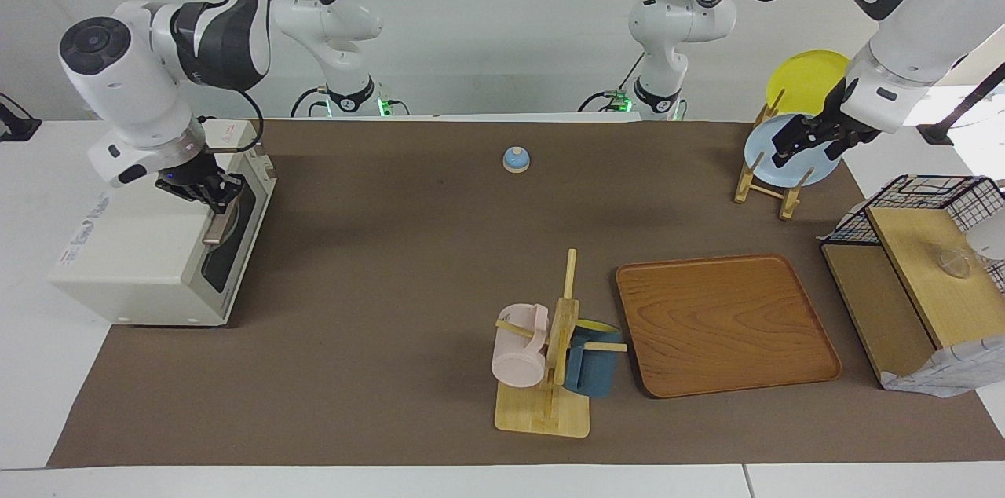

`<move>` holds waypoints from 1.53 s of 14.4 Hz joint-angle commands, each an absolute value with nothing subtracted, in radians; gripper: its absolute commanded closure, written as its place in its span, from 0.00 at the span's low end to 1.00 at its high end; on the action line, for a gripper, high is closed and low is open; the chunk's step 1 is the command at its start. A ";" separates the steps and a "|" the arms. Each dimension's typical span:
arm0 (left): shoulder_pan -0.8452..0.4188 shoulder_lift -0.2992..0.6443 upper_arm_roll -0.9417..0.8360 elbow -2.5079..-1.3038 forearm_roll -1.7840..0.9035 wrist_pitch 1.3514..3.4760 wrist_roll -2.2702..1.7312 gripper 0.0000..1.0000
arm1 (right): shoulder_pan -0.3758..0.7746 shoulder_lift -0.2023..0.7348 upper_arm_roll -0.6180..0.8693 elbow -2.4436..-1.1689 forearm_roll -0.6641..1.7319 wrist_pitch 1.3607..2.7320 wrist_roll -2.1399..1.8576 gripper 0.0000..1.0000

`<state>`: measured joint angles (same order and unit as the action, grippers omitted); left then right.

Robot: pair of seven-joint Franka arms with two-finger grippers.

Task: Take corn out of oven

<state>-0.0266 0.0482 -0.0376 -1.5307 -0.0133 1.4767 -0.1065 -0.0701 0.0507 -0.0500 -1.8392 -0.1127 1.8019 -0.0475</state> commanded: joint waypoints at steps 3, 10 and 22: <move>-0.020 0.028 -0.040 -1.552 -0.014 1.468 -0.103 0.00 | -0.074 0.040 -0.049 -1.913 -0.137 1.861 -0.055 1.00; -0.020 0.028 -0.040 -1.552 -0.014 1.468 -0.103 0.00 | 0.017 0.133 -0.048 -1.974 -0.127 2.037 0.044 1.00; -0.020 0.026 -0.040 -1.551 -0.014 1.468 -0.103 0.00 | 0.170 0.270 -0.044 -1.916 -0.009 2.184 0.222 0.87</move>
<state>-0.0266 0.0482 -0.0376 -1.5307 -0.0133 1.4767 -0.1065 0.1437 0.2676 -0.0356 -1.9600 -0.0304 2.2017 0.1963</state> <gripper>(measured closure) 0.000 0.960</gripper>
